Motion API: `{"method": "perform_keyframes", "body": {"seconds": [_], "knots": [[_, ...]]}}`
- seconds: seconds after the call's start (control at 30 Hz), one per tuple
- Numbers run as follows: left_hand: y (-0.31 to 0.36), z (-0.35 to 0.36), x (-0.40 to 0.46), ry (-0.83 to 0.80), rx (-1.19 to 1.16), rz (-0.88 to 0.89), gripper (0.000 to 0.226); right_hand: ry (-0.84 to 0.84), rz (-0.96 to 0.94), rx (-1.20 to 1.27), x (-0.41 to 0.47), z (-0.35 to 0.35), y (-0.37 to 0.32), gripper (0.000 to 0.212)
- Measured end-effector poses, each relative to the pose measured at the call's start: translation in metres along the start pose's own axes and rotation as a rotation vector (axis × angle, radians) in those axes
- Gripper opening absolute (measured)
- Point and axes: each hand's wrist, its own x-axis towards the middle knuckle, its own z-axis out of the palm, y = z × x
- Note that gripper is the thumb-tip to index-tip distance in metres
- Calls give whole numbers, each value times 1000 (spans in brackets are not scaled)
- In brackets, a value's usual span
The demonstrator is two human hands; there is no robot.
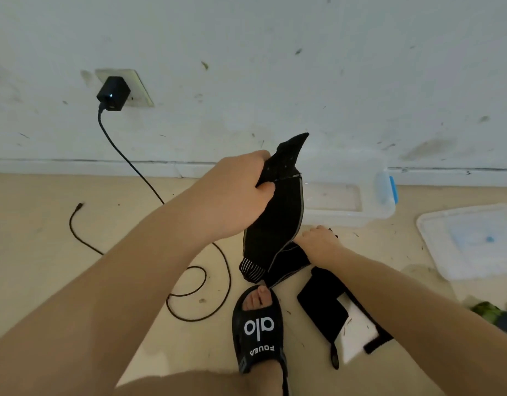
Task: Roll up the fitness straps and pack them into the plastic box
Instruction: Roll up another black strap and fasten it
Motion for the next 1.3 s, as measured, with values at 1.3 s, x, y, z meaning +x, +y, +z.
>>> {"method": "perform_keyframes", "body": {"seconds": [1.3], "knots": [[147,67,-68,-255,-91,54,28,569,303,1572,-344,-170,78,7]]}}
